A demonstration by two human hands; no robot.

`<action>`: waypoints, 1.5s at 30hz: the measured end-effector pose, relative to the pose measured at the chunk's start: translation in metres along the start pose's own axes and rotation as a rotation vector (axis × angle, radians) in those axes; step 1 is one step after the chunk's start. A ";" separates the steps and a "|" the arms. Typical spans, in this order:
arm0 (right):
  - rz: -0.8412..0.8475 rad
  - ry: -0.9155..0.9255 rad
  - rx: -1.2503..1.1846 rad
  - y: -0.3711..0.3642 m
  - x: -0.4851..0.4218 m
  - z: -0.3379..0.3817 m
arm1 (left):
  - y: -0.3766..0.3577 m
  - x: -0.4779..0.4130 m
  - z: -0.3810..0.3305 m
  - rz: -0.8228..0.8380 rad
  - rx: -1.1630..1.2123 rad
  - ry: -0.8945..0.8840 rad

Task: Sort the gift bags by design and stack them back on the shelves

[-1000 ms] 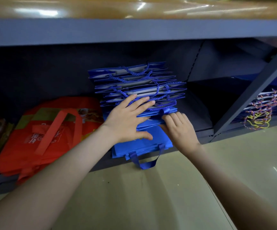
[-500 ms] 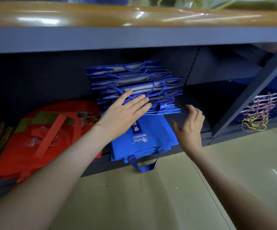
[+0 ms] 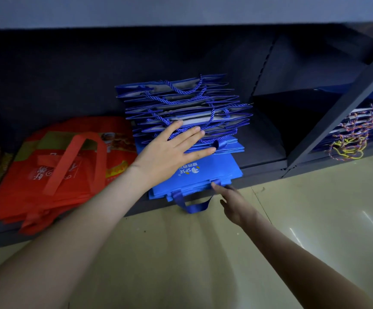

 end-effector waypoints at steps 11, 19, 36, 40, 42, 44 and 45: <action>0.182 0.147 -0.306 -0.016 0.006 0.046 | 0.001 -0.002 0.002 0.002 -0.044 0.036; 0.187 0.092 -0.211 -0.021 0.017 0.059 | -0.015 -0.005 -0.019 0.015 -0.190 0.081; -0.149 0.345 0.328 0.056 0.015 0.050 | -0.034 0.070 -0.110 -0.260 0.282 0.217; -0.079 0.295 0.107 0.041 0.006 0.049 | -0.061 0.124 -0.051 -0.419 0.880 1.192; -0.058 0.269 0.031 0.037 -0.003 0.050 | -0.076 0.121 -0.048 -0.420 1.136 1.283; -0.034 0.271 -0.010 0.037 -0.011 0.051 | -0.084 0.107 -0.052 -0.375 1.331 1.288; -0.021 0.276 -0.015 0.038 -0.013 0.050 | -0.088 0.102 -0.055 -0.348 1.369 1.306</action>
Point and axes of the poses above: each hand's wrist, its own x-axis away from the middle knuckle, its own y-axis out of the back of the hand, z = x × y, the point moved 8 cm from there along -x, towards the middle knuckle, and after that the axes turned 6 degrees about x, right-handed, at the moved point
